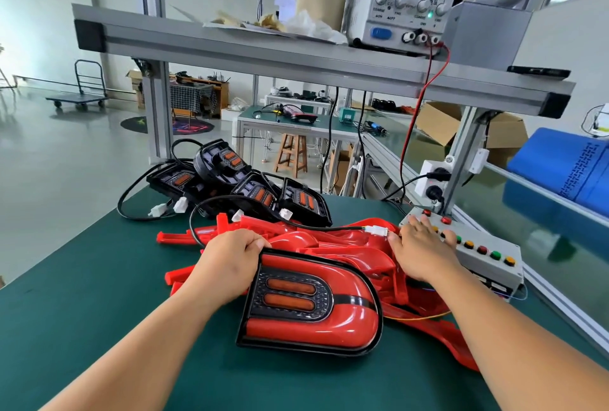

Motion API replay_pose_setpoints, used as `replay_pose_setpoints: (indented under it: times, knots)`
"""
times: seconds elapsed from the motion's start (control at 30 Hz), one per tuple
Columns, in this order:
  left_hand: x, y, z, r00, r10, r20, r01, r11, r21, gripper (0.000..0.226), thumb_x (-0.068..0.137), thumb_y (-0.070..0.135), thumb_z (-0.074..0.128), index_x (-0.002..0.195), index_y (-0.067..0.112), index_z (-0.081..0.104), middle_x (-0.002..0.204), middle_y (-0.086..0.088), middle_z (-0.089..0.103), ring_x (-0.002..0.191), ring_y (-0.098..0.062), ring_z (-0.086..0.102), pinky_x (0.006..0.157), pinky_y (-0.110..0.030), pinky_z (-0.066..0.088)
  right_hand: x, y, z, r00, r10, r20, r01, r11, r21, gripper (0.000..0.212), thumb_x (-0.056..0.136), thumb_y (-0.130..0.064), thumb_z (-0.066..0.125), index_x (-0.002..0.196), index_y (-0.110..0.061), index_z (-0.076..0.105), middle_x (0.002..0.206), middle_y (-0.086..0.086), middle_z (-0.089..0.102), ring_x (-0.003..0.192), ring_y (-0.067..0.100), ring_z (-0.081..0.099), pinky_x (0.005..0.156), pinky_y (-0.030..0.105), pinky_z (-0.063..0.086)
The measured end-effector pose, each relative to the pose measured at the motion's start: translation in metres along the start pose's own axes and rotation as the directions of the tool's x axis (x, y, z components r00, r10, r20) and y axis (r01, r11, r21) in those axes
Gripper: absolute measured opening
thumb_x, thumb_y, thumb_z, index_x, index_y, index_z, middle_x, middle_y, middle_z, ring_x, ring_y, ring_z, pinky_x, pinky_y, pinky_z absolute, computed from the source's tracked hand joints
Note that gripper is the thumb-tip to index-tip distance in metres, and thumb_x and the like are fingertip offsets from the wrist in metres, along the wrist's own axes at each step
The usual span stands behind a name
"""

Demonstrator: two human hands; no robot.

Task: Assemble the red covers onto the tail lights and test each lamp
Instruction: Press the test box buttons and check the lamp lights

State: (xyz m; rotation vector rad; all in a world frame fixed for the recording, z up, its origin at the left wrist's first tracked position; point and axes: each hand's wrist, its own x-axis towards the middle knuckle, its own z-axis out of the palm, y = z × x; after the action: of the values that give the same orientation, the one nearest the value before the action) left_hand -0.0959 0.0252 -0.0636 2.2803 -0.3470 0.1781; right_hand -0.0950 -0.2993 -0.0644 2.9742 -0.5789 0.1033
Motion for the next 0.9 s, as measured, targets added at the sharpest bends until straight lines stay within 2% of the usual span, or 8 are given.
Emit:
replay_pose_setpoints:
  times: [0.17, 0.37, 0.47, 0.57, 0.67, 0.8, 0.9]
  knots:
    - [0.0035, -0.0006, 0.0009, 1.0, -0.01, -0.001, 0.01, 0.999, 0.032, 0.025, 0.101, 0.024, 0.043, 0.096, 0.032, 0.066, 0.086, 0.007, 0.069, 0.083, -0.02, 0.065, 0.058, -0.012, 0.04, 0.0012, -0.0012, -0.001, 1.0, 0.007, 0.005, -0.007, 1.0, -0.015, 0.062, 0.103, -0.048, 0.011, 0.154, -0.015, 0.024, 0.165, 0.002, 0.008, 0.152, 0.018, -0.003, 0.117, 0.051, 0.004]
    - [0.0053, -0.0035, 0.0002, 0.999, -0.014, -0.03, 0.015, 0.999, 0.034, 0.025, 0.101, 0.024, 0.043, 0.092, 0.034, 0.064, 0.088, 0.001, 0.071, 0.082, -0.023, 0.065, 0.058, -0.014, 0.041, 0.0008, -0.003, 0.0021, 1.0, 0.024, -0.011, -0.024, 1.0, -0.019, 0.062, 0.103, -0.048, 0.011, 0.154, -0.016, 0.024, 0.165, 0.001, 0.008, 0.151, 0.017, -0.002, 0.118, 0.049, 0.004]
    - [0.0069, -0.0047, 0.0001, 0.998, -0.008, -0.058, 0.011, 0.999, 0.042, 0.025, 0.101, 0.023, 0.043, 0.091, 0.033, 0.063, 0.089, 0.002, 0.07, 0.073, -0.015, 0.059, 0.055, -0.011, 0.037, 0.0007, -0.0037, 0.0027, 1.0, 0.028, -0.013, -0.028, 0.999, -0.017, 0.061, 0.103, -0.048, 0.011, 0.153, -0.016, 0.025, 0.165, 0.001, 0.008, 0.151, 0.018, -0.002, 0.118, 0.049, 0.004]
    - [0.0074, -0.0047, 0.0002, 0.997, -0.004, -0.079, 0.007, 0.999, 0.04, 0.026, 0.101, 0.021, 0.044, 0.094, 0.029, 0.067, 0.076, 0.008, 0.066, 0.057, -0.005, 0.054, 0.049, -0.011, 0.04, 0.0007, -0.0043, 0.0027, 0.999, 0.04, -0.01, -0.04, 0.999, -0.025, 0.062, 0.102, -0.049, 0.01, 0.152, -0.017, 0.027, 0.165, 0.0, 0.009, 0.151, 0.022, 0.0, 0.118, 0.05, 0.006]
    - [0.0072, -0.0043, 0.0007, 0.996, -0.01, -0.086, 0.012, 1.0, 0.025, 0.025, 0.101, 0.02, 0.044, 0.095, 0.026, 0.068, 0.065, 0.01, 0.06, 0.042, 0.0, 0.049, 0.046, -0.01, 0.038, 0.0001, -0.0045, 0.0028, 0.998, 0.057, 0.0, -0.057, 0.998, -0.035, 0.062, 0.101, -0.051, 0.01, 0.149, -0.019, 0.033, 0.162, 0.0, 0.018, 0.148, 0.031, 0.008, 0.116, 0.053, 0.012]
    - [0.0074, -0.0038, -0.0003, 0.997, -0.014, -0.079, 0.017, 0.999, 0.043, 0.025, 0.101, 0.021, 0.043, 0.096, 0.028, 0.067, 0.074, 0.009, 0.064, 0.048, -0.005, 0.049, 0.045, -0.011, 0.038, -0.0008, -0.003, 0.0026, 0.997, 0.066, 0.025, -0.066, 0.997, -0.029, 0.062, 0.101, -0.052, 0.009, 0.151, -0.02, 0.028, 0.164, -0.005, 0.009, 0.149, 0.034, 0.005, 0.114, 0.056, 0.011]
    - [0.0067, -0.0031, -0.001, 0.997, -0.011, -0.073, 0.014, 0.999, 0.042, 0.025, 0.101, 0.021, 0.043, 0.095, 0.028, 0.066, 0.078, 0.008, 0.066, 0.054, -0.009, 0.053, 0.045, -0.011, 0.038, -0.0011, -0.003, 0.0012, 0.997, 0.068, 0.032, -0.067, 0.997, -0.037, 0.063, 0.101, -0.052, 0.008, 0.151, -0.02, 0.028, 0.164, -0.005, 0.009, 0.148, 0.034, 0.007, 0.113, 0.056, 0.013]
